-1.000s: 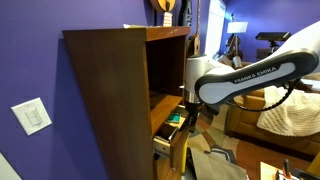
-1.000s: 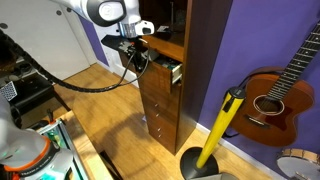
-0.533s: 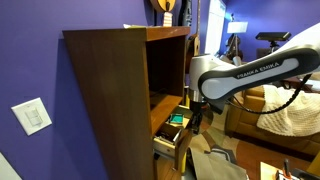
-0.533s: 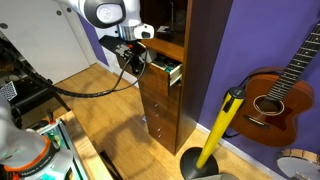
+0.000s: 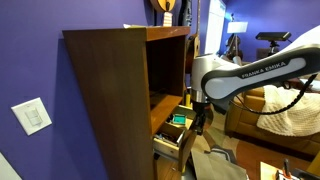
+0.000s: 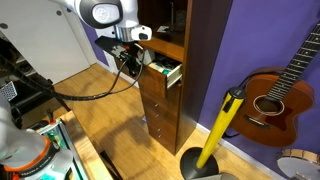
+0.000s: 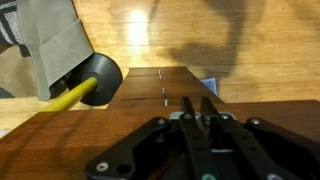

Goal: Open the top drawer

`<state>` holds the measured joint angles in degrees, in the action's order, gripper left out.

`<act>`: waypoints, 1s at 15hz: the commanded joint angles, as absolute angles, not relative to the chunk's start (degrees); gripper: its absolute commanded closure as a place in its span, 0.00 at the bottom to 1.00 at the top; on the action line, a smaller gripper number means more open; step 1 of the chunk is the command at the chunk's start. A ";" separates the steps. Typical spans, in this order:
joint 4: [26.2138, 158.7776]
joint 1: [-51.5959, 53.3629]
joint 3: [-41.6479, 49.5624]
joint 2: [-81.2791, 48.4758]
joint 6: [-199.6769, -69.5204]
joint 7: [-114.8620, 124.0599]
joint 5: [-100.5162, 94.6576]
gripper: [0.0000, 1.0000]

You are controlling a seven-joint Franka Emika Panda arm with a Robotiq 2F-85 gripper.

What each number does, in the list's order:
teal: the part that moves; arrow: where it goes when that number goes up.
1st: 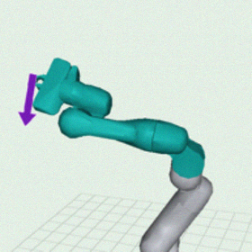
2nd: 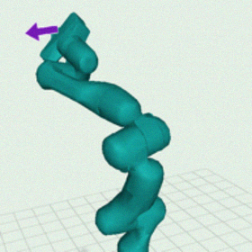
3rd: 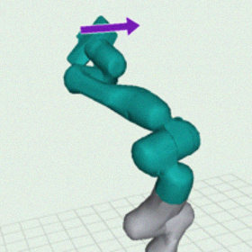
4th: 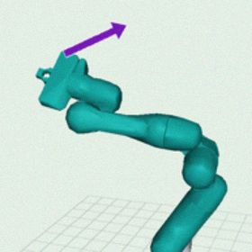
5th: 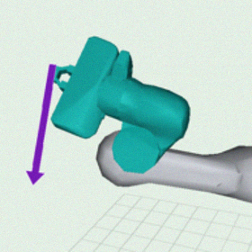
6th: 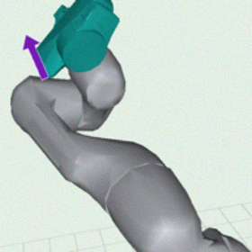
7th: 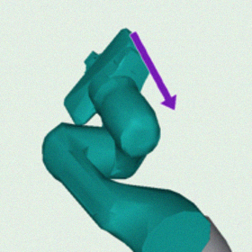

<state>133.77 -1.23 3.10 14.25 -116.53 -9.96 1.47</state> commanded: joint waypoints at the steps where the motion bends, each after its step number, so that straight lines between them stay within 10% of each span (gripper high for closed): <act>1: 137.63 -1.88 2.89 12.11 -114.32 -7.34 -0.42 0.61; 10: 141.31 -3.12 2.85 16.27 -103.21 -2.14 -3.90 0.02; 15: 142.71 -3.74 2.49 25.80 -100.82 1.69 -5.43 0.00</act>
